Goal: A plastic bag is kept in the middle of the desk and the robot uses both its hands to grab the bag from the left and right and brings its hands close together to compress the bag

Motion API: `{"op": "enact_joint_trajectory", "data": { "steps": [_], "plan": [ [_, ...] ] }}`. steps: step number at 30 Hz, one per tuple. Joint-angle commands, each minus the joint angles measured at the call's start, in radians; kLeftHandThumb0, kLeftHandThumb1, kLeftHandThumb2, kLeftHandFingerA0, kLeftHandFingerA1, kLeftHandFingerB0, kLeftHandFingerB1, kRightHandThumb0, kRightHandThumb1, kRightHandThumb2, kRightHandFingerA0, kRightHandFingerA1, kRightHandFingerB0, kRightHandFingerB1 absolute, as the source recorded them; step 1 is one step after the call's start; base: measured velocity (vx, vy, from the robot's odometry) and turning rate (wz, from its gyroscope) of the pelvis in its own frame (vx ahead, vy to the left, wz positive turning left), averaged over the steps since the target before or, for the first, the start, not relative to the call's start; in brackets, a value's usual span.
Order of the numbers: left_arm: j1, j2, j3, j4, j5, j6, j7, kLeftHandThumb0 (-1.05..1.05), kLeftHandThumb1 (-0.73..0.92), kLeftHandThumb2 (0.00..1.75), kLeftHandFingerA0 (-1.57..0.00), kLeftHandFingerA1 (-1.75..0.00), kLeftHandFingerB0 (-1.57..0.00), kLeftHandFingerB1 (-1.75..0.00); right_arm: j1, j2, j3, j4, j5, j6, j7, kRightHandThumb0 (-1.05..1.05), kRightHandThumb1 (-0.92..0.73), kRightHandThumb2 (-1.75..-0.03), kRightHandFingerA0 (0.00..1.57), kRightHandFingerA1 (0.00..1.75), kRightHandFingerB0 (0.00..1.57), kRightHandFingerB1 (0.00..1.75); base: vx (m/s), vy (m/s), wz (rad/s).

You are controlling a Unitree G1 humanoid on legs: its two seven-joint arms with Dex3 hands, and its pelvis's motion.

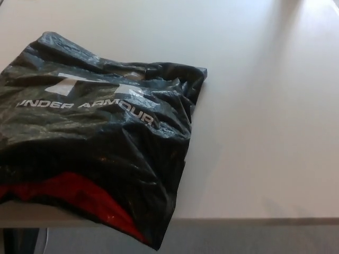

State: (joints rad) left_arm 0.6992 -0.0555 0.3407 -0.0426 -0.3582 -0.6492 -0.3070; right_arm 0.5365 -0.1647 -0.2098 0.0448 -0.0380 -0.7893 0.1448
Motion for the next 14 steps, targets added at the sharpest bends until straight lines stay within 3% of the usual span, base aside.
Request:
{"op": "enact_joint_trajectory", "data": {
  "steps": [1, 4, 5, 6, 9, 11, 12, 14],
  "plan": [
    [-0.03, 0.012, 0.011, -0.009, 0.045, -0.065, 0.013, -0.72, 0.77, 1.08, -0.23, -0.46, -0.13, -0.43, 0.005, 0.027, -0.006, 0.011, -0.079, -0.036, -0.059, -0.62, -0.73, -1.05, 0.0, 0.39, 0.0, 0.38, 0.0, 0.0, 0.0],
    [-0.05, 0.022, 0.019, -0.002, 0.052, -0.067, 0.017, -0.72, 0.77, 1.08, -0.25, -0.47, -0.15, -0.43, 0.002, 0.041, 0.01, 0.008, -0.038, -0.021, -0.051, -0.6, -0.71, -1.05, 0.0, 0.38, 0.0, 0.38, 0.0, 0.0, 0.0],
    [-0.063, 0.022, 0.027, 0.015, 0.064, -0.083, 0.021, -0.71, 0.92, 0.75, -0.33, -0.34, -0.2, -0.29, -0.003, 0.047, 0.011, 0.011, -0.033, -0.02, -0.055, -0.6, -0.71, -1.04, 0.0, 0.41, 0.0, 0.42, 0.0, 0.0, 0.0],
    [-0.072, 0.024, 0.031, 0.029, 0.07, -0.095, 0.021, -0.72, 0.77, 1.08, -0.24, -0.47, -0.15, -0.43, -0.006, 0.051, 0.011, 0.014, -0.031, -0.02, -0.058, -0.61, -0.71, -1.04, 0.0, 0.4, 0.0, 0.42, 0.0, 0.0, 0.0],
    [-0.083, 0.025, 0.035, 0.028, 0.085, -0.103, 0.026, -0.72, 0.77, 1.09, -0.23, -0.47, -0.12, -0.42, -0.025, 0.058, 0.0, 0.024, -0.073, -0.032, -0.083, -0.55, -0.69, -1.05, 0.01, 0.44, 0.02, 0.44, 0.0, 0.0, 0.0],
    [-0.09, 0.025, 0.036, 0.033, 0.083, -0.106, 0.026, -0.72, 0.77, 1.09, -0.23, -0.47, -0.13, -0.42, -0.034, 0.059, -0.012, 0.021, -0.123, -0.032, -0.107, -0.66, -0.72, -1.02, 0.0, 0.41, 0.0, 0.4, 0.0, 0.0, 0.0],
    [-0.098, 0.026, 0.039, 0.046, 0.092, -0.12, 0.028, -0.73, 0.92, 0.73, -0.28, -0.33, -0.16, -0.28, -0.045, 0.057, -0.023, 0.029, -0.185, -0.05, -0.137, -0.7, -0.73, -1.02, 0.02, 0.41, 0.03, 0.41, 0.0, 0.0, 0.0],
    [-0.102, 0.025, 0.04, 0.052, 0.096, -0.127, 0.029, -0.73, 0.92, 0.73, -0.28, -0.33, -0.16, -0.28, -0.05, 0.056, -0.028, 0.033, -0.213, -0.058, -0.151, -0.7, -0.73, -1.02, 0.02, 0.41, 0.03, 0.41, 0.0, 0.0, 0.0]
  ]
}}
